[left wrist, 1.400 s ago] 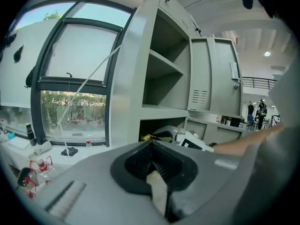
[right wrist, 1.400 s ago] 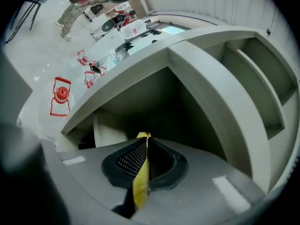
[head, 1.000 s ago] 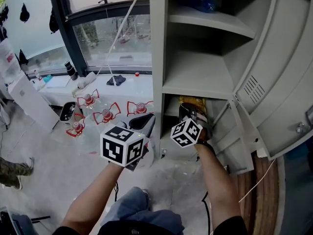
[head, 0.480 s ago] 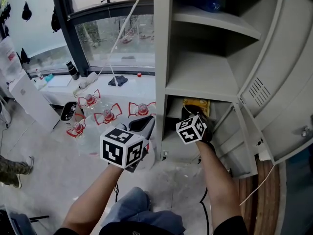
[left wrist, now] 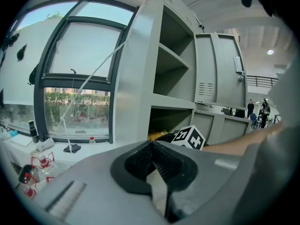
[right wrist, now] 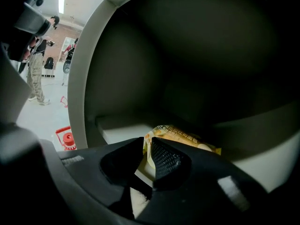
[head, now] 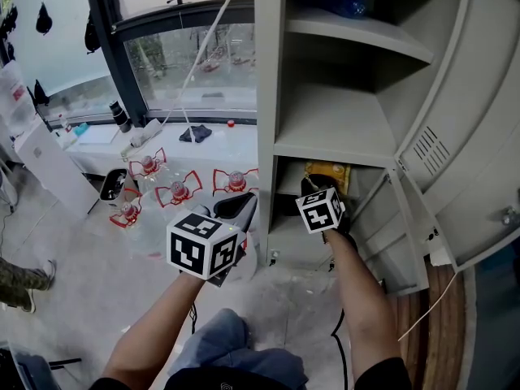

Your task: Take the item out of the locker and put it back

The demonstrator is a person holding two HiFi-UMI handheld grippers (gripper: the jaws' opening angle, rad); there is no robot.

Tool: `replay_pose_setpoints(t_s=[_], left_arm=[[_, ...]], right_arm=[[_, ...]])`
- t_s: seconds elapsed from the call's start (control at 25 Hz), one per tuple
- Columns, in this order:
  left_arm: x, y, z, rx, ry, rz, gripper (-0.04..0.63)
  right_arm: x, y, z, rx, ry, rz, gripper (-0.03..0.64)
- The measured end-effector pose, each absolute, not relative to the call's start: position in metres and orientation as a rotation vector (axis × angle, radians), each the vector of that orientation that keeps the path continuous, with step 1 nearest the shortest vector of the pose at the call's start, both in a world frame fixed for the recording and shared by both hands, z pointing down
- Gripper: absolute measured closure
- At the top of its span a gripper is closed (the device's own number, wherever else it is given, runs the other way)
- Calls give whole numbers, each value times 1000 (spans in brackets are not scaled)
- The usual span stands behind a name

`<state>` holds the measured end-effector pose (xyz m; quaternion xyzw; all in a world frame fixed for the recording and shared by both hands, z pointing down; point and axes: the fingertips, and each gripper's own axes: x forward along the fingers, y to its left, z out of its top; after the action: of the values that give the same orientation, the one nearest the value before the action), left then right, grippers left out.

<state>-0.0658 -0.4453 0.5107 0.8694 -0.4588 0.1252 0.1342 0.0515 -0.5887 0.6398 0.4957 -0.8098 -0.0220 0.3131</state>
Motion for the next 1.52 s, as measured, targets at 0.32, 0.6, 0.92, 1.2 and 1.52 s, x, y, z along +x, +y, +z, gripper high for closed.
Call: replay_pose_setpoints(t_s=[0.32,0.6,0.92,1.2,1.52], left_arm=[[-67,-441,508,2515,-1329,369,594],[-72,-429,501,2488,-1324,374,594],[-75,-417,497,2460,-1308,382,594],[-62,-399,473,2451,-1289,368,594],[-42,-366,431,2469,-1316,338,594]], right_arm=[[46,-585,638,1302,-2203,74,434],[45,-573,630,1291,-2216,152,411],[58,-556,623,1358,-2219,239,414],[65,-510,575,1382,-2260,238,462],[80,-440,491,1434,-2332,216,502]])
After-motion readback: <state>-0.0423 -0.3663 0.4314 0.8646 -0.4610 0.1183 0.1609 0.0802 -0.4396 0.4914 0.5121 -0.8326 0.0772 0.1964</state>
